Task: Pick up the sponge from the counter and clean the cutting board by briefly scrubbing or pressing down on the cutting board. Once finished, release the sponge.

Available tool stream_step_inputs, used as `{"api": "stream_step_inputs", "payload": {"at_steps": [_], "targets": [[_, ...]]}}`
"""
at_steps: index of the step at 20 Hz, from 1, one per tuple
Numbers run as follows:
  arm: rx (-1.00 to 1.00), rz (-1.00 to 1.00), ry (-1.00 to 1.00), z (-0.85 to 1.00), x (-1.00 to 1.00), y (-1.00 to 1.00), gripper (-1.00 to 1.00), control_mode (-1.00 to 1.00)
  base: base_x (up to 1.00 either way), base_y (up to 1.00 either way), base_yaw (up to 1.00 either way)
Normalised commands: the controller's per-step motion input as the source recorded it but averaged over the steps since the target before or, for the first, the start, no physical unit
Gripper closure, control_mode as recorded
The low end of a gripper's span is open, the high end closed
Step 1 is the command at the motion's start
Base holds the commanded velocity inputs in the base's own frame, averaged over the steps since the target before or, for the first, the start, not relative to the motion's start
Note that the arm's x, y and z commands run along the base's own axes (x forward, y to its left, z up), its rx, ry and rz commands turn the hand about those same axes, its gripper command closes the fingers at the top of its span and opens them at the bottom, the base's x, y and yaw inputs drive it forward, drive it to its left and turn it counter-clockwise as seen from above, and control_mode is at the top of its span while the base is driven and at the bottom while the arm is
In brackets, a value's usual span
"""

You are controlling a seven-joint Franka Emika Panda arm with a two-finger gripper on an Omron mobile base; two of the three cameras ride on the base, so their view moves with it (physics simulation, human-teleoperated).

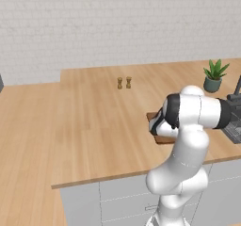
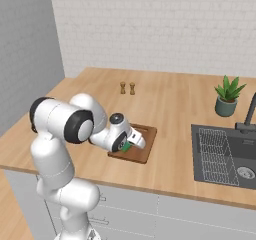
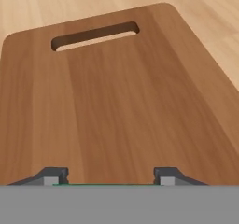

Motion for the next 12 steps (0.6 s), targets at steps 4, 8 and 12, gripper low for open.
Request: {"api": "stream_step_inputs", "payload": {"at_steps": [4,8,12], "targets": [[0.0,-0.05,0.0,0.0,0.33,0.0,1.0,-1.0,0.0,0.0,0.0],[0.0,-0.02,0.0,0.0,0.25,-0.02,1.0,-1.0,0.0,0.0,0.0],[0.0,0.0,0.0,0.0,0.26,-0.04,1.0,-1.0,0.0,0.0,0.0]]}}
